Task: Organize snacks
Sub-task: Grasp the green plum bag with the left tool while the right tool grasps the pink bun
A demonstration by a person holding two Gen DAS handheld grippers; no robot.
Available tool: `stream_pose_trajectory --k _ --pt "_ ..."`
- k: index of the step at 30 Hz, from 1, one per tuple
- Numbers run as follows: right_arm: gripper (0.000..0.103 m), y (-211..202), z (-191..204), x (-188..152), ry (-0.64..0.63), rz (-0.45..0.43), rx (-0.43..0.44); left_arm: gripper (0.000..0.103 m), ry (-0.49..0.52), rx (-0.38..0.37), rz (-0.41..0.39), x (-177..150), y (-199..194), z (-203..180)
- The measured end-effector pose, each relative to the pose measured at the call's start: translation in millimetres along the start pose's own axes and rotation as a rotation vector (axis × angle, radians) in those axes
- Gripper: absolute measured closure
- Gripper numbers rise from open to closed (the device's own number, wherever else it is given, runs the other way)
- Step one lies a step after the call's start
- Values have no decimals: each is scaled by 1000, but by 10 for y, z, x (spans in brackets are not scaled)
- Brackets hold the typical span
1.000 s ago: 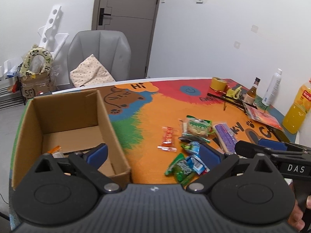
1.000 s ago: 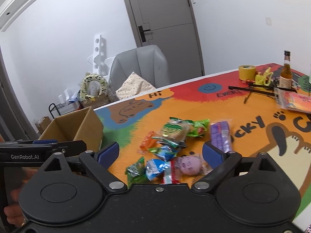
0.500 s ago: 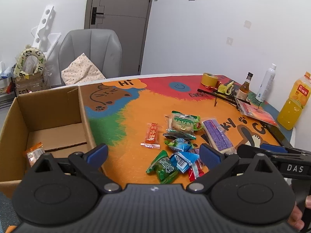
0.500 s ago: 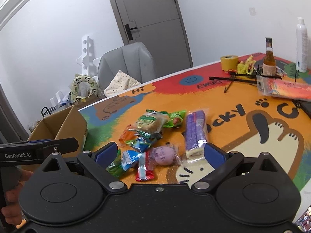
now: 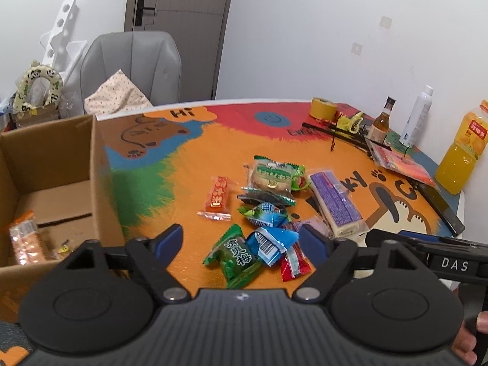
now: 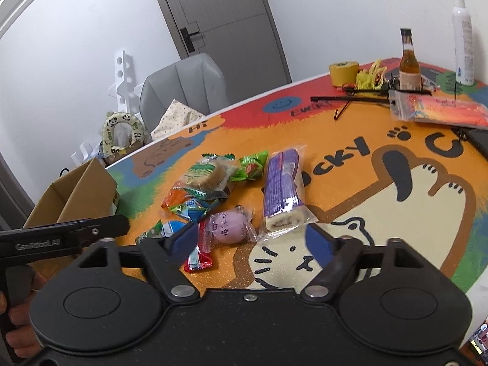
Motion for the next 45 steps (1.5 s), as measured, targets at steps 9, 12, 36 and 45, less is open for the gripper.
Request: stream_pose_trajectory --k 9,12,36,45 --pt "41 264 79 -48 -1 37 39 45 -43 32 61 -166 321 69" --pt "41 374 99 -55 0 49 48 45 -52 45 76 -205 420 99" --pt "71 567 267 -263 -97 86 61 72 -80 82 99 -365 453 217" --pt "72 370 265 -225 -64 56 63 72 -74 54 70 -283 294 145"
Point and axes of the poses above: each gripper's, at about its wrist camera, not at the fingertips, and y roughly the way its jaws point, z to its left, x to its top, the point moved 10 cm from there along y, roughly the way its jaws point, and after that the axes turned 9 degrees about -z, right-handed, at the moved point
